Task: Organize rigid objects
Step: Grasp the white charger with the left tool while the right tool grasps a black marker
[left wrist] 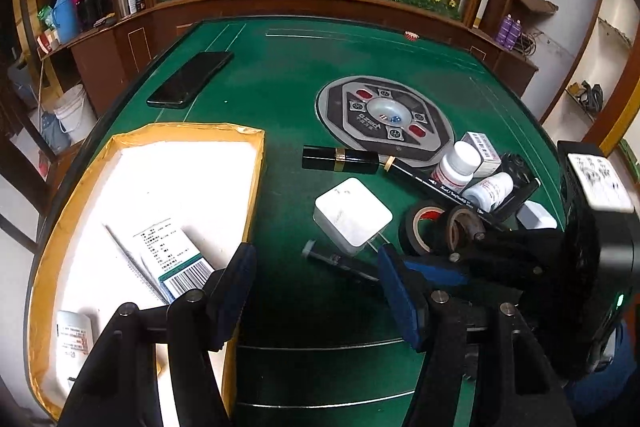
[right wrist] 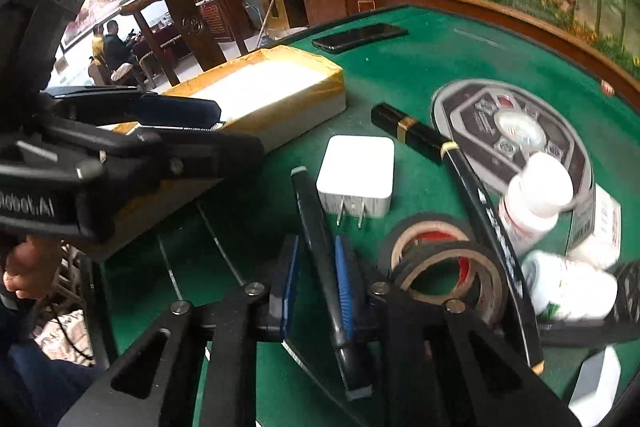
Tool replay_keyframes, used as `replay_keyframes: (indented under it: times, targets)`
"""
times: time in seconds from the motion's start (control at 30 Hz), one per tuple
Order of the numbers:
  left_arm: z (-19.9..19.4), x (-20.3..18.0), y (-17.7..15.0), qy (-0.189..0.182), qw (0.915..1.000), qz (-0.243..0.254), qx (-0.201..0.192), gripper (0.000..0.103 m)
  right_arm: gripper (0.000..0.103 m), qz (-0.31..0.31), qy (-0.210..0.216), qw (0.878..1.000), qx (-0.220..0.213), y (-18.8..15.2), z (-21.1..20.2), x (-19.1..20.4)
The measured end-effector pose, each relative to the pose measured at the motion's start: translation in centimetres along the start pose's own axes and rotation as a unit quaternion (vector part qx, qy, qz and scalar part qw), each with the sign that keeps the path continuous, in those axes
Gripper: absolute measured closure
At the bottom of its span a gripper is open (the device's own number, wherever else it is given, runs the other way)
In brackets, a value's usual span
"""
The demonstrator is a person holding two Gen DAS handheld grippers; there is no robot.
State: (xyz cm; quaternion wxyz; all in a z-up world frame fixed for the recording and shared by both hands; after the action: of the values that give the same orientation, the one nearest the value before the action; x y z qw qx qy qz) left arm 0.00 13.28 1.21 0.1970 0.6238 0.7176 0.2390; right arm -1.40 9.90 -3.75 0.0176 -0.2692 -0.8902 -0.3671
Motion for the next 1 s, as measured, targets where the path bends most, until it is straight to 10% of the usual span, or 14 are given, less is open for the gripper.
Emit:
replay_keyframes:
  times: [0.37, 0.67, 1.0]
  targets:
    - [0.9, -0.3, 0.8, 0.008, 0.9998, 0.005, 0.02, 0.029, 0.089, -0.008, 0.035, 0.999, 0.04, -1.9, -0.6, 1.5]
    - [2.9, -1.3, 2.9, -0.005, 0.9954, -0.073, 0.063, 0.027, 0.089, 0.133, 0.006, 0.988, -0.078, 0.1, -8.1, -5.6]
    - [7.9, -1.7, 2.8, 0.071, 0.9877, -0.095, 0.102, 0.027, 0.089, 0.197, -0.018, 0.97, -0.144, 0.6, -11.4, -8.7]
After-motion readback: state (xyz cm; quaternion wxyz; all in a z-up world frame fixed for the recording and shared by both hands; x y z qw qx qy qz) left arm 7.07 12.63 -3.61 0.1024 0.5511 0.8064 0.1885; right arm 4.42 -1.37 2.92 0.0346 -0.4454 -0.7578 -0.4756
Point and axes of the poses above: each gripper's, at about its wrist camera, not at the fingertips, and z roughly the way its jaws point, x to its left, y to its top, the point moved 9 cm from there along z, roughly the way its jaws point, and after that the axes turned 8 degrees about y, right-handed, at the moved point
